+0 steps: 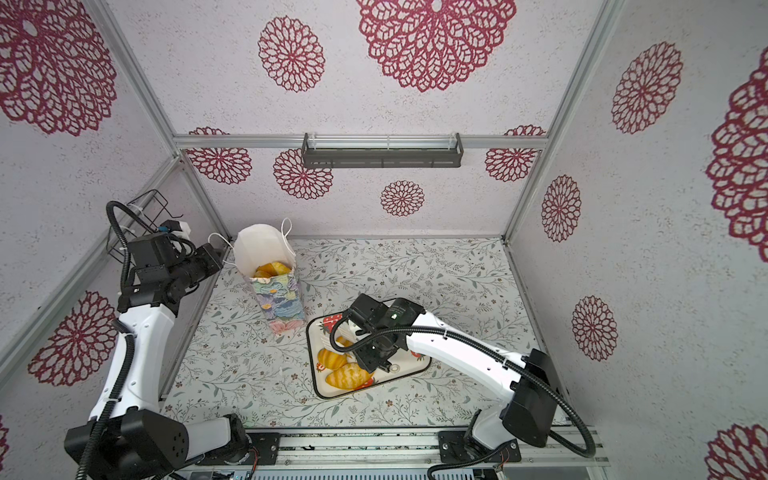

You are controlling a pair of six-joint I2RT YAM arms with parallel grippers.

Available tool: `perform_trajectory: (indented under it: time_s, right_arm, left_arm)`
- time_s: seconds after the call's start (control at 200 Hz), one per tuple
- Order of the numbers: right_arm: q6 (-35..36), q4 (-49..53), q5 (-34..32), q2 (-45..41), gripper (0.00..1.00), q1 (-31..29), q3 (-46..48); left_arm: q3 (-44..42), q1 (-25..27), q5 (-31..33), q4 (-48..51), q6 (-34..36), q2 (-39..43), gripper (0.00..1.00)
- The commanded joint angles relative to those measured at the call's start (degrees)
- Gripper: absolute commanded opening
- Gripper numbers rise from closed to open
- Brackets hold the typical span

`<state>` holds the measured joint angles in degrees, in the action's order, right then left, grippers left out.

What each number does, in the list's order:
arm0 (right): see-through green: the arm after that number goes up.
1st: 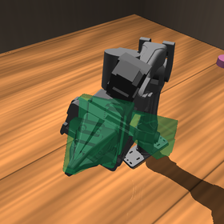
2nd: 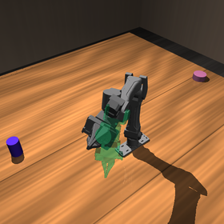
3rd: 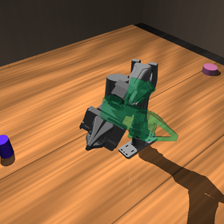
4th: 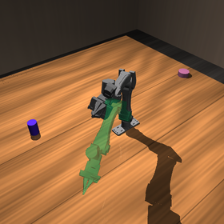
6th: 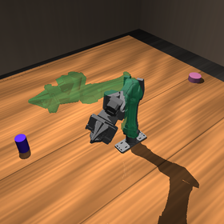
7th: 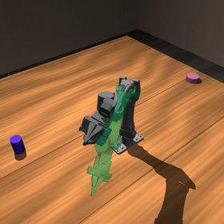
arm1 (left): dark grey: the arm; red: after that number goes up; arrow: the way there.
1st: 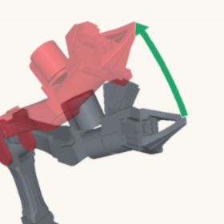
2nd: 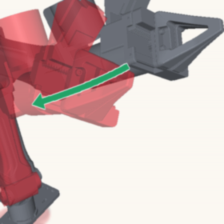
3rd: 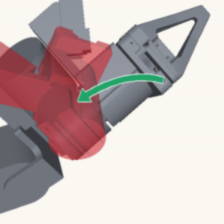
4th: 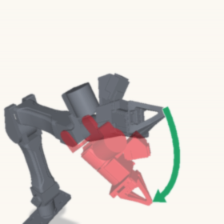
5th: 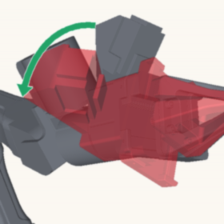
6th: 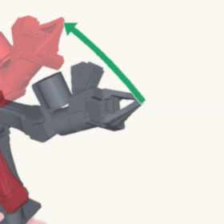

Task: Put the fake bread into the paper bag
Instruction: 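Lower the tongs and close them around the striped bun farthest from the robot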

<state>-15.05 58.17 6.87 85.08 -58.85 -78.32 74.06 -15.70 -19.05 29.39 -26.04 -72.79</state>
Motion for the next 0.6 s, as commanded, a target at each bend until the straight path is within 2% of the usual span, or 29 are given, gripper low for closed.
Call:
perform_trajectory:
  time_s: [0.0,0.59]
  right_arm:
    - [1.2,0.3,0.3,0.2,0.44,-0.8,-0.3]
    - [3.4,-1.8,-2.4,5.2,0.46,-1.9,0.2]
  left_arm:
    - [-0.6,-0.5,-0.6,-1.7,-0.1,-0.2,0.0]
    - [-0.6,-0.5,-0.4,-1.5,0.0,-0.1,0.0]
